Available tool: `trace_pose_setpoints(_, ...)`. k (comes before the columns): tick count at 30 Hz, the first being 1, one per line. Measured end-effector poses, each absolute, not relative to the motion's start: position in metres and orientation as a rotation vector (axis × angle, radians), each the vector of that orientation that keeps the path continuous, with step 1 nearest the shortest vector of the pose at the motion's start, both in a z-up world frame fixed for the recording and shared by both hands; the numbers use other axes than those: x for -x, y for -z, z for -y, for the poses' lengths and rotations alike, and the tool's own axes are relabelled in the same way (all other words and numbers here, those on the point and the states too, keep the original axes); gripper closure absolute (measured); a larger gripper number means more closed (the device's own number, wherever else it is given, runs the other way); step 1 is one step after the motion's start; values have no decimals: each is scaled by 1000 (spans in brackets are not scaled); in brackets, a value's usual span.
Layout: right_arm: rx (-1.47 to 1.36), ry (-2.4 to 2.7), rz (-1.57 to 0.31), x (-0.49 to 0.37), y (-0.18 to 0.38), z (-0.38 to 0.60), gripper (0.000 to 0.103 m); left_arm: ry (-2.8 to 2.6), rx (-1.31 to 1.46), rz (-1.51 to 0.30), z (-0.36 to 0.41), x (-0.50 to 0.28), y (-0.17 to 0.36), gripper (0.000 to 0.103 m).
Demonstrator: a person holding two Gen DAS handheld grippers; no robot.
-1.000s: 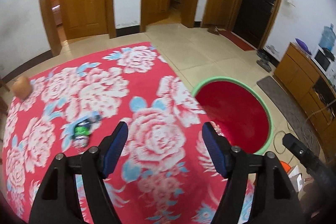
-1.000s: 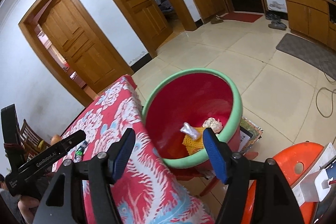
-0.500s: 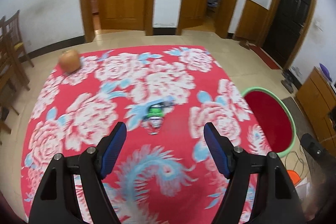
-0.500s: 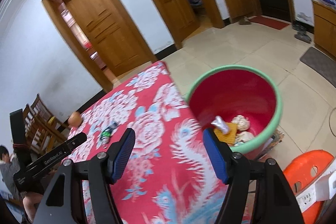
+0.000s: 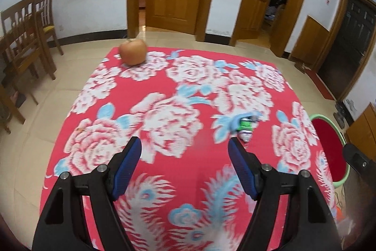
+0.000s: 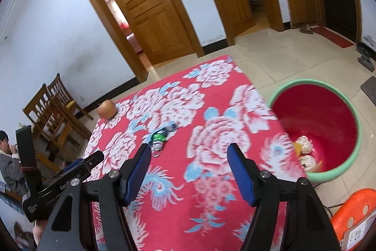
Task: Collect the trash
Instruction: 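Move both open tools back over the table toward the toy keychain, then grasp the green toy keychain with the right tool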
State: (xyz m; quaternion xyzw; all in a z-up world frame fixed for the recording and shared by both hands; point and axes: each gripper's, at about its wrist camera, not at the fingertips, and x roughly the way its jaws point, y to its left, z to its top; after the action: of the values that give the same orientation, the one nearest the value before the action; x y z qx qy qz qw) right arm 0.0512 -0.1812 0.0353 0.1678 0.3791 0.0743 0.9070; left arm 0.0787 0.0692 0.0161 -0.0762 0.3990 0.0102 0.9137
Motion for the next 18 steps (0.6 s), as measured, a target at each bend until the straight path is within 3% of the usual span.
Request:
trace_pose_setpoints(14, -202, -207, -886, -110, 4, 108, 34, -93, 231, -845, -121, -92, 11, 27)
trace_pose_setpoints(18, -169, -218, -929, -123, 22, 95, 41, -97, 249, -856, -129, -95, 18, 27)
